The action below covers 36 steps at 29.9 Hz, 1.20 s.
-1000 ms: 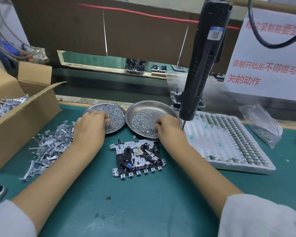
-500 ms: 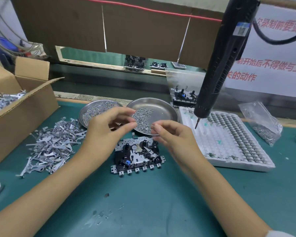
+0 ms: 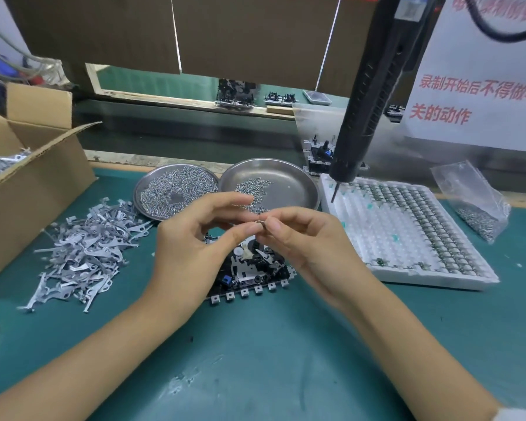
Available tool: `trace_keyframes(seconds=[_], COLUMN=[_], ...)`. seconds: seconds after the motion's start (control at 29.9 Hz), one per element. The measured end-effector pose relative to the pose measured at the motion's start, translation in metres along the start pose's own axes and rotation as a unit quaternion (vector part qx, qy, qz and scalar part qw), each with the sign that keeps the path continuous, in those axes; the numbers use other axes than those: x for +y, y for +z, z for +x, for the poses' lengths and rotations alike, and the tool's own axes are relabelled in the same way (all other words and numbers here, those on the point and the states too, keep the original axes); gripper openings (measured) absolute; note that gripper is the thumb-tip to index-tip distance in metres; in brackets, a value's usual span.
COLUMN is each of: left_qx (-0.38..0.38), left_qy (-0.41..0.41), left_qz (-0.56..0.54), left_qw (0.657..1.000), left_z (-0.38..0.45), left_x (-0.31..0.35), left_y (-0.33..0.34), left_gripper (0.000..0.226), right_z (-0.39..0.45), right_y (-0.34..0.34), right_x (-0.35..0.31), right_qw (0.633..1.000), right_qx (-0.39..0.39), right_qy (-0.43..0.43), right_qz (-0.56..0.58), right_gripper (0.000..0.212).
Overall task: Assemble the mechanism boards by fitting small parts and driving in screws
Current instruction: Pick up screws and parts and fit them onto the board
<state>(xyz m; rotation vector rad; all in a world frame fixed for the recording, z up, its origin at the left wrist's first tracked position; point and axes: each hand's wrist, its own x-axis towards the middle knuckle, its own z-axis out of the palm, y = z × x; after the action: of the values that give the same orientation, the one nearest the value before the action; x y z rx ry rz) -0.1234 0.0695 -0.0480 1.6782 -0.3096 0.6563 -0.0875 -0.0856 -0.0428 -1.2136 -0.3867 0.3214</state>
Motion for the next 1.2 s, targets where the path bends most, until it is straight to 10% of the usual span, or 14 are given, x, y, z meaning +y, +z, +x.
trace_keyframes(seconds=[0.53,0.7,0.8,0.94,1.2], left_qx=[-0.037,-0.073,-0.03,0.022,0.042], left_qy=[0.133,0.097,-0.028,-0.129,-0.155], left_qz=[0.119,0.129,0.05,-0.039,-0.071], left_qw=[0.983,0.984,0.998,0.991,0.985], left_z=[-0.005,-0.007,-0.007,-0.001,0.0], left_x=[-0.004,-0.008,-0.006,-0.007,-0.01], left_y=[0.002,0.003,0.004,0.002,0.002], left_gripper=[0.03,0.022,0.016,0.015,0.013], right_z=[-0.002,-0.008,-0.01,0.005,0.027], right_y=[-0.004,-0.021,-0.058,-0.128,-0.175], right_x=[-0.013,-0.041,-0.067,-0.076,-0.072], right_qw=[0.983,0.971,0.916,0.747,0.612], right_qx=[-0.032,-0.062,0.036,0.257,0.166], right_qy=[0.17,0.185,0.152,0.057,0.062], right_qz=[0.064,-0.136,-0.37,-0.611,-0.771], right_gripper=[0.046,0.024,0.006,0.018,0.04])
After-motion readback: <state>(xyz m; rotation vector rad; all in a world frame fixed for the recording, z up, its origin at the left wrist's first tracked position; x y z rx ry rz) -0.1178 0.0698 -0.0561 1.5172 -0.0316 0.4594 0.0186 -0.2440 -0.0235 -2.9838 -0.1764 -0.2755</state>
